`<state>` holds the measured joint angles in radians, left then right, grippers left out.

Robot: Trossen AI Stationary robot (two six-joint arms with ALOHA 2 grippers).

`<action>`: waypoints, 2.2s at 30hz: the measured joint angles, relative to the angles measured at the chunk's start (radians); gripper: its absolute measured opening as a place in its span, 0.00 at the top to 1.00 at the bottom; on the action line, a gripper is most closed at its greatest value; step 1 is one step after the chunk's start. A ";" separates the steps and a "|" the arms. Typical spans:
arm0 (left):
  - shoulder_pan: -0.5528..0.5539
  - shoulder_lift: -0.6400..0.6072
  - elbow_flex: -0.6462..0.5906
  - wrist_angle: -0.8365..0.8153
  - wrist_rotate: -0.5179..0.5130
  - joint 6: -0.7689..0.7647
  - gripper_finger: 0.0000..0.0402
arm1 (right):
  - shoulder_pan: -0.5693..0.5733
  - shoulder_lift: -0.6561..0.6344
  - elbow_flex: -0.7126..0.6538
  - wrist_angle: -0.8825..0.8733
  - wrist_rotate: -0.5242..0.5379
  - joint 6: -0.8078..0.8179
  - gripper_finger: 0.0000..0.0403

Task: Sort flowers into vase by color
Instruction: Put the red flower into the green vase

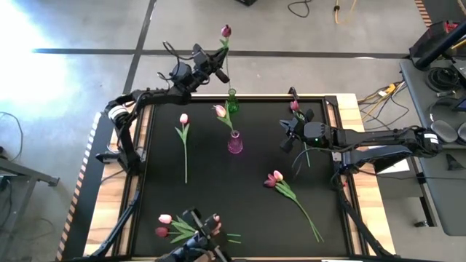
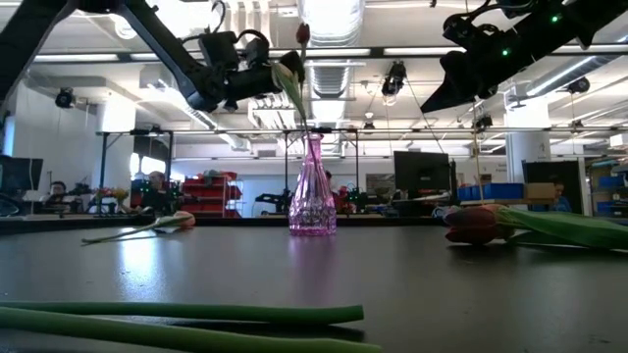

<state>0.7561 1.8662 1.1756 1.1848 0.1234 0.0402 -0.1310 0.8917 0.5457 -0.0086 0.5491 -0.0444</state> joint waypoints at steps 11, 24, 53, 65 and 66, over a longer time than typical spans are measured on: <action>0.006 0.092 0.019 0.051 0.025 -0.007 1.00 | 0.000 0.000 0.000 0.008 0.000 -0.016 0.97; 0.009 0.123 -0.081 0.123 0.114 0.000 1.00 | 0.000 0.000 0.000 0.019 0.000 -0.026 0.97; 0.008 0.119 -0.193 0.124 0.157 0.006 0.90 | 0.000 0.000 0.000 0.048 -0.006 -0.048 0.97; 0.007 0.118 -0.207 0.123 0.157 0.006 0.75 | 0.000 0.000 0.000 0.048 -0.006 -0.053 0.97; 0.007 0.118 -0.213 0.124 0.157 0.007 0.74 | 0.000 0.000 0.000 0.048 -0.006 -0.053 0.97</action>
<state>0.7628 1.9839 0.9626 1.3083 0.2806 0.0474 -0.1310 0.8917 0.5457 0.0391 0.5426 -0.0971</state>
